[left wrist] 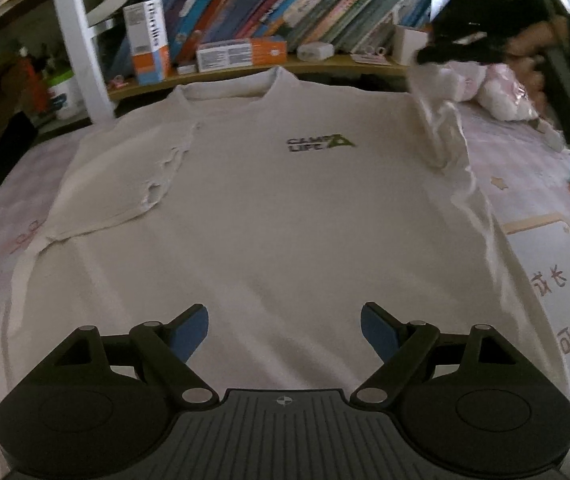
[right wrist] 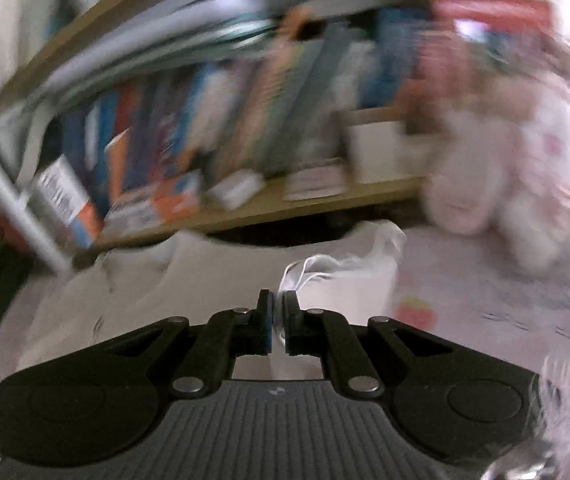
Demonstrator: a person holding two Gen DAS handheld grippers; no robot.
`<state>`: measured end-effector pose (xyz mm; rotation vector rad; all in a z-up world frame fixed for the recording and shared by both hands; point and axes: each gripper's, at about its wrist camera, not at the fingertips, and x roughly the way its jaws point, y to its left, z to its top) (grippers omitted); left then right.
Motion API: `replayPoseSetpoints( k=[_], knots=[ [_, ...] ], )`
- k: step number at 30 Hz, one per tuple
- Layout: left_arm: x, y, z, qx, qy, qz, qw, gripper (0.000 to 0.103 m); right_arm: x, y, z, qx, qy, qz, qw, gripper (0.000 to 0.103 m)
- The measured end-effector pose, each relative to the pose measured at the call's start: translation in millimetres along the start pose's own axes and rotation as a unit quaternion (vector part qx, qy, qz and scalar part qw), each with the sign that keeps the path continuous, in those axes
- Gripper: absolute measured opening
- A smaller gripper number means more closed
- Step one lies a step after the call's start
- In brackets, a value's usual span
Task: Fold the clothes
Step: 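Grasp the sleeve with the right gripper and fold it onto the shirt body, then release and smooth the folded sleeve flat with the right gripper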
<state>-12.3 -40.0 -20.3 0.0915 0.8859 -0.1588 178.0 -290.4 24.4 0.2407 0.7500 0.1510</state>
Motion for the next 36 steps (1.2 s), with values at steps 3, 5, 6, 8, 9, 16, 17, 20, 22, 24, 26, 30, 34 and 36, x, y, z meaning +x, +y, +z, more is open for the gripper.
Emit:
replayPoseSetpoints(
  k=[3,5,6,8,9,16,17,20,22,24,26,30,34,36],
  knots=[
    [-3,12,-6,-0.008,0.006,0.007,0.9999,0.086,26,47,-16,-0.048,0.028,0.010,0.998,0.006],
    [-4,19,-9,-0.013,0.010,0.011,0.9998,0.086,41,67,-31,-0.064,0.054,0.022,0.996,0.012],
    [-5,23,-10,-0.016,0.011,0.012,0.9997,0.086,42,71,-35,-0.056,0.061,0.033,0.996,0.022],
    [-6,28,-12,-0.024,0.011,0.013,0.9996,0.086,41,76,-44,-0.038,0.072,0.060,0.995,0.033],
    [-6,31,-12,-0.027,0.011,0.013,0.9995,0.086,34,73,-47,-0.022,0.070,0.092,0.993,0.033],
    [-5,35,-12,-0.035,0.006,0.003,0.9994,0.086,-4,23,-57,0.047,0.048,0.096,0.993,0.033],
    [-5,34,-12,-0.033,0.005,0.002,0.9994,0.086,-5,15,-56,0.055,0.043,0.084,0.994,0.033],
    [-5,31,-12,-0.026,0.003,-0.002,0.9997,0.086,3,-4,-57,0.077,0.045,0.050,0.995,0.034],
    [-6,30,-12,-0.024,0.002,-0.001,0.9997,0.086,12,-10,-62,0.089,0.055,0.036,0.994,0.033],
    [-7,30,-12,-0.022,0.001,0.001,0.9997,0.086,22,-5,-72,0.087,0.078,0.034,0.993,0.033],
    [-8,31,-12,-0.025,-0.002,0.003,0.9997,0.086,30,3,-83,0.075,0.104,0.030,0.991,0.033],
    [-8,34,-11,-0.036,-0.006,0.007,0.9993,0.086,20,18,-100,0.027,0.118,0.021,0.992,0.032],
    [-8,39,-8,-0.050,-0.012,0.009,0.9986,0.086,-17,18,-115,-0.014,0.105,0.017,0.994,0.033],
    [-7,41,-6,-0.059,-0.012,0.009,0.9982,0.086,-34,15,-125,-0.028,0.099,0.002,0.995,0.034]
  ],
)
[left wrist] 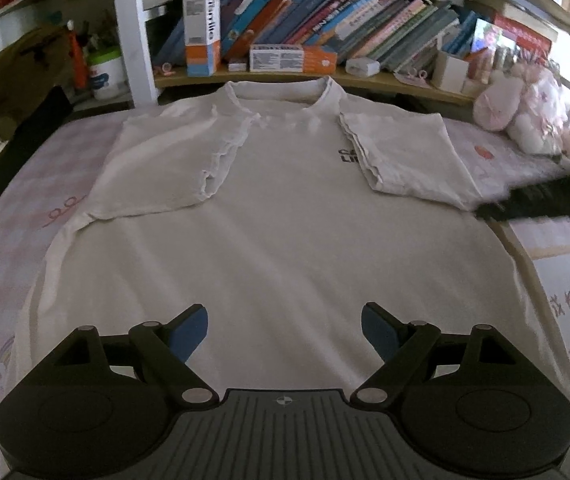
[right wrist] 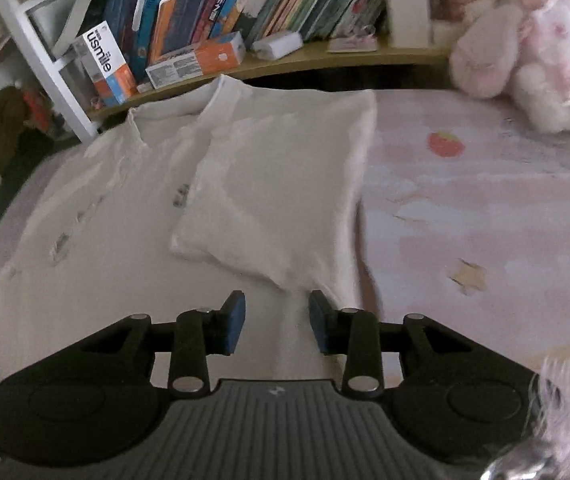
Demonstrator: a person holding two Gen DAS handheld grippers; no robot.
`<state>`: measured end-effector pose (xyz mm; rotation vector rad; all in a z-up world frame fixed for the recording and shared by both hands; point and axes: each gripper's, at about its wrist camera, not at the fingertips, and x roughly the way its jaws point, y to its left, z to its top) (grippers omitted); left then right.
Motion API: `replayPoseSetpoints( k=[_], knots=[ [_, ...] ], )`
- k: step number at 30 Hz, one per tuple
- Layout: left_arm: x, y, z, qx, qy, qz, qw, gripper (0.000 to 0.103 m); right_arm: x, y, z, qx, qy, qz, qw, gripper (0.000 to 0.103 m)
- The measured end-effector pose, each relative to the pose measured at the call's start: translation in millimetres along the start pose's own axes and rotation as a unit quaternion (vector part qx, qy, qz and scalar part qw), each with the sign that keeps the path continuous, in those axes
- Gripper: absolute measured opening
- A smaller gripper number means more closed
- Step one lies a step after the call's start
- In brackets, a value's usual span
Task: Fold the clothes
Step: 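Release and smooth the folded sleeve flat with the right gripper, then fold the shirt side over toward the collar centre with the right gripper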
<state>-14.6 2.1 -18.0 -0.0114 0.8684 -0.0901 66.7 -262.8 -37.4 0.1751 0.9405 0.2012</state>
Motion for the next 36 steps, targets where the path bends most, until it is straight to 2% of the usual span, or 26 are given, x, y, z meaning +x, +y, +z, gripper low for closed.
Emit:
replayPoseSetpoints(
  k=[6,10,16,23,31,36],
  knots=[
    [6,2,2,-0.023,0.013,-0.002,0.9996,0.086,-25,-9,-42,-0.029,0.014,-0.041,0.999,0.034],
    [6,3,4,-0.034,0.015,-0.004,0.9993,0.086,-31,-12,-61,-0.024,0.018,-0.056,0.998,0.034],
    [1,-3,2,-0.037,0.015,0.005,0.9992,0.086,-42,-17,-73,-0.020,0.013,-0.047,0.999,0.034],
    [-14,-16,-15,-0.028,0.023,0.020,0.9992,0.086,-52,-18,-82,-0.033,0.004,-0.044,0.998,0.035],
    [-37,-8,-27,-0.018,-0.005,0.009,0.9998,0.086,-79,-2,-97,-0.046,-0.035,-0.068,0.996,0.044],
    [-58,17,-42,-0.003,-0.025,0.002,0.9997,0.086,-98,22,-117,-0.022,-0.060,-0.092,0.994,0.048]
  ],
)
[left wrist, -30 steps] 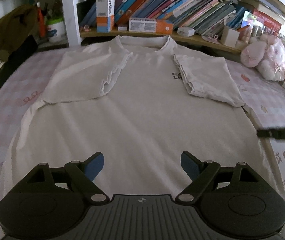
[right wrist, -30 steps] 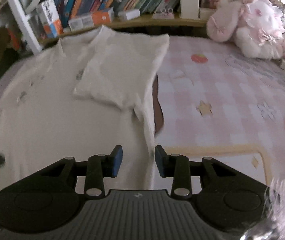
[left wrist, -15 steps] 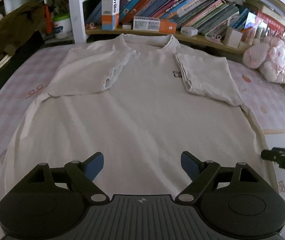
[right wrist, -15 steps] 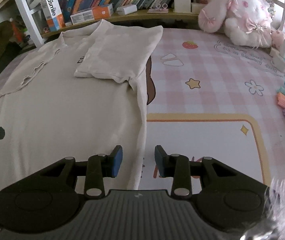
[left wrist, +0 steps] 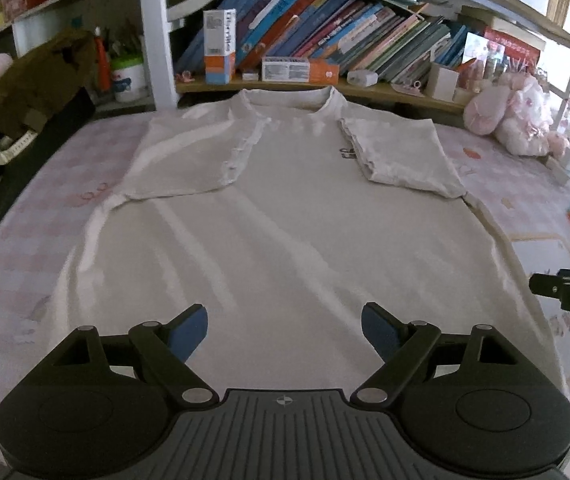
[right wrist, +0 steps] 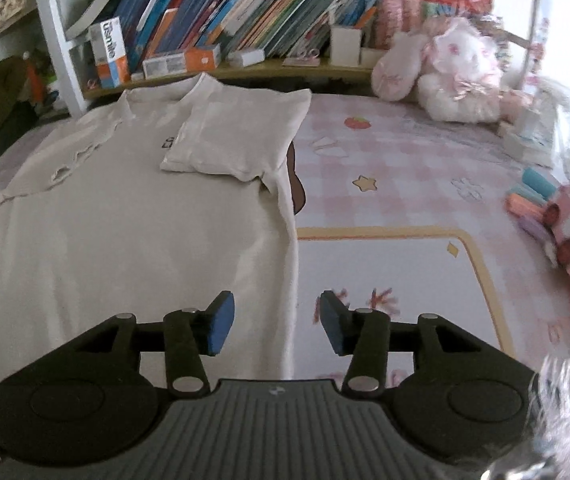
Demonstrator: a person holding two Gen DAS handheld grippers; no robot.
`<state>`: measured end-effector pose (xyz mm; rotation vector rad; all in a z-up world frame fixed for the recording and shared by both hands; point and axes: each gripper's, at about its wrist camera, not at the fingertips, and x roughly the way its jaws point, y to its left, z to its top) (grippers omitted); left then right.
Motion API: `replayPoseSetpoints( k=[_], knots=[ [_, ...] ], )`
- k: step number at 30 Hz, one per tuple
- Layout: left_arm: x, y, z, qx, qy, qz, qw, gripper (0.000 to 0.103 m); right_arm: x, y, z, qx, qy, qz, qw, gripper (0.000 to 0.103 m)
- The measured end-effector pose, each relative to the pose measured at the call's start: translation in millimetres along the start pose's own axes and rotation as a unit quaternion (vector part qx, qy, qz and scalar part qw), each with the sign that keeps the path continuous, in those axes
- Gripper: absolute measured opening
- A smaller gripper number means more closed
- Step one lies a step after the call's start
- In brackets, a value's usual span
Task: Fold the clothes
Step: 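Fold the shirt side over toward the collar centre with the right gripper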
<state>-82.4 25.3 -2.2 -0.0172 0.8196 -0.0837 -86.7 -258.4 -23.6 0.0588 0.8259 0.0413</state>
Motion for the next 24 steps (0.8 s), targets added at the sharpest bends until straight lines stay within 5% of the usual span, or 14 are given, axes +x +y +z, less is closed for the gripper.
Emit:
replayPoseSetpoints(
  k=[11,24],
  knots=[
    [-54,83,-64,-0.019,-0.006,-0.009,0.9997,0.086,-70,78,-70,0.010,-0.023,-0.029,0.999,0.077],
    [-85,146,-127,-0.039,0.011,0.012,0.9991,0.086,-119,94,-132,0.051,0.009,-0.075,0.996,0.079]
  ],
)
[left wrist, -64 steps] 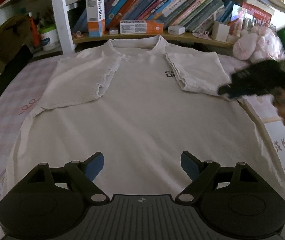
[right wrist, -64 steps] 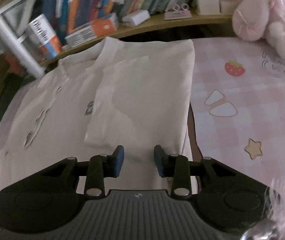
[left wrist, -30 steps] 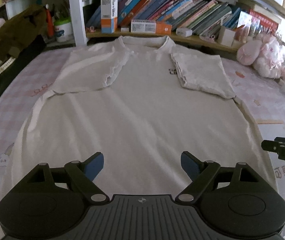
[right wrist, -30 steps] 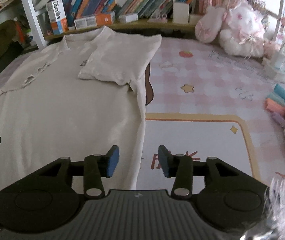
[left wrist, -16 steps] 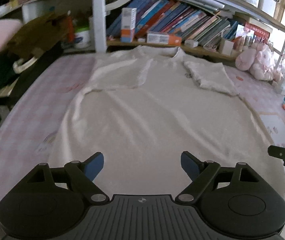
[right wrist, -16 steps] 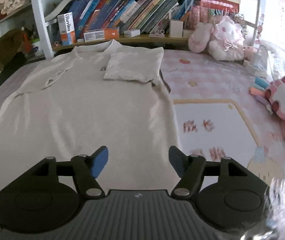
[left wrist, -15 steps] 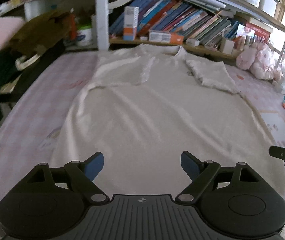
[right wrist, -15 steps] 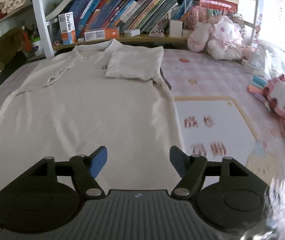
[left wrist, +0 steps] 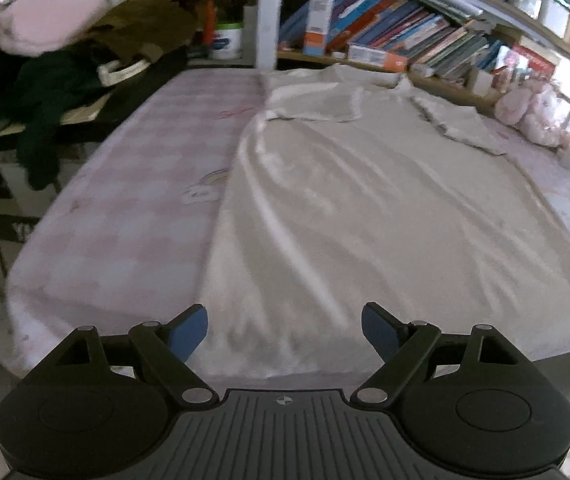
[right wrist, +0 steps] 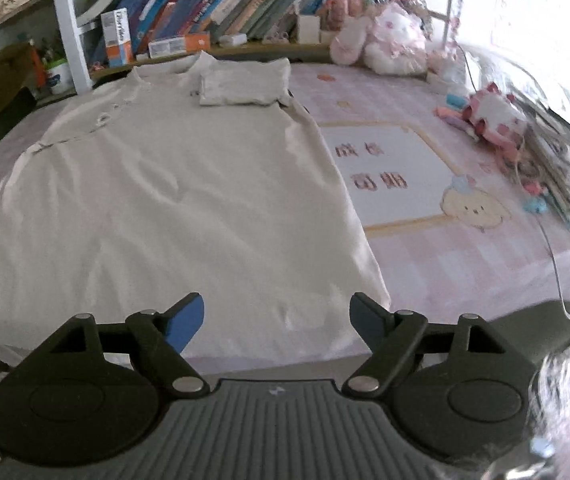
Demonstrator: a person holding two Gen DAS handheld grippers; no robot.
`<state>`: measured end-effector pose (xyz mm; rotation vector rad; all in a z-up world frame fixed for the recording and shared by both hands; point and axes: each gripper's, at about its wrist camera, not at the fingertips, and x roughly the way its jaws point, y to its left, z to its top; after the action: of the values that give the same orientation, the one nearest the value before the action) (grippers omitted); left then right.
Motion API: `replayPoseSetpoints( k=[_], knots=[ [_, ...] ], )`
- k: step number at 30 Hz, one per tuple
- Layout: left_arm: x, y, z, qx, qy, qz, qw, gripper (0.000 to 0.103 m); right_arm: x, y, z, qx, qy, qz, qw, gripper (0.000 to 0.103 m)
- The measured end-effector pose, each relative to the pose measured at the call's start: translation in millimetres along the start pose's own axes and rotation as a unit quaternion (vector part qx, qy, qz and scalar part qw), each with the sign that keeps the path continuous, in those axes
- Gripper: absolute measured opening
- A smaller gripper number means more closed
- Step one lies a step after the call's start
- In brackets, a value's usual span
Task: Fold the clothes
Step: 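Fold the shirt side over toward the collar centre with the right gripper, then grasp the cream shirt hem with both grippers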
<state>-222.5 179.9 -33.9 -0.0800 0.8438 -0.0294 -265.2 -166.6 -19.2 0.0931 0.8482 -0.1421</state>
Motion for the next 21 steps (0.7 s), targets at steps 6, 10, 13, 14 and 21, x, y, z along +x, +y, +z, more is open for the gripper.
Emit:
replayPoseSetpoints(
  k=[6,10,13,14,21],
  knots=[
    [0,19,-11,-0.017,0.020,0.006,0.9996,0.086,-2,-7,-11,0.016,0.015,0.000,1.000,0.079],
    [2,33,-12,-0.011,0.019,-0.005,0.9997,0.086,0,-11,-14,0.029,0.022,0.004,0.999,0.079],
    [7,41,-14,-0.005,0.023,-0.014,0.9996,0.083,3,-16,-14,0.033,0.024,0.012,0.999,0.077],
    [11,43,-14,-0.003,0.028,-0.018,0.9994,0.074,5,-17,-13,0.032,0.026,0.014,0.999,0.076],
    [44,70,-11,-0.032,0.080,-0.070,0.9938,0.047,23,-50,-17,0.068,0.057,0.020,0.996,0.051]
  ],
)
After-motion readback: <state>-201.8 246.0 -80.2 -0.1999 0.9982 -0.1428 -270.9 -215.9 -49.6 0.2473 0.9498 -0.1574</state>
